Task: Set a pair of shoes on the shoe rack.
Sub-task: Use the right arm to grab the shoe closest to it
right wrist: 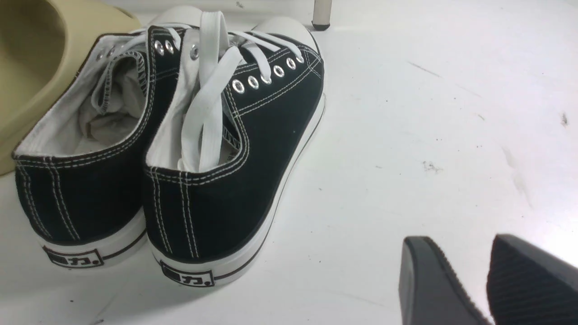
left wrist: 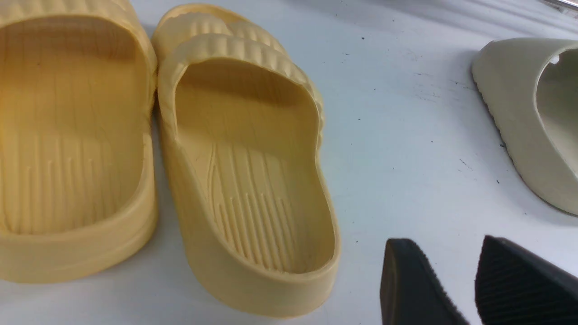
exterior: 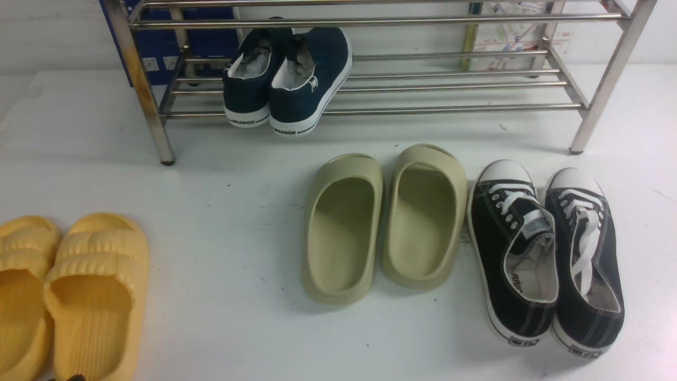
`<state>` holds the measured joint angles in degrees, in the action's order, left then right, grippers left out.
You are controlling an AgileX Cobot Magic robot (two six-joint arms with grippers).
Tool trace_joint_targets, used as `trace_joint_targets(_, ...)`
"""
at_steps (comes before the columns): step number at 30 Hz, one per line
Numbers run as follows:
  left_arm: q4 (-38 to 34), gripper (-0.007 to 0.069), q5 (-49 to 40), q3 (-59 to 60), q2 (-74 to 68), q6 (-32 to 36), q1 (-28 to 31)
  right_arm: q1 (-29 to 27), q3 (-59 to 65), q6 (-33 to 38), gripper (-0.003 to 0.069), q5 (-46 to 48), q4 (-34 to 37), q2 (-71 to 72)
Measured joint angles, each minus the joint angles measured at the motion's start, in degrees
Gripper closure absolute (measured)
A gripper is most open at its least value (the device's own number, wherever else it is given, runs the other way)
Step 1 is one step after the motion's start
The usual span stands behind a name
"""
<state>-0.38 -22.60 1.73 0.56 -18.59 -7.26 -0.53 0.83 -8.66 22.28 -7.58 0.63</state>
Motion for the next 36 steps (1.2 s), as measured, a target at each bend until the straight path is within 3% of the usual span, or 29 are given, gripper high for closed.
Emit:
trace_joint_targets(27, 0.0, 0.0386, 0.0, 0.0, 0.0, 0.0, 0.0, 0.0, 0.15, 0.0, 0.0419, -1.08, -0.26, 0.0)
trace_joint_targets(32, 0.0, 0.0386, 0.0, 0.0, 0.0, 0.0, 0.0, 0.0, 0.66, -1.82, 0.0419, -7.36, 0.24, 0.0)
trace_joint_targets(36, 0.0, 0.0386, 0.0, 0.0, 0.0, 0.0, 0.0, 0.0, 0.66, -10.74, 0.0419, -19.07, 1.94, 0.0)
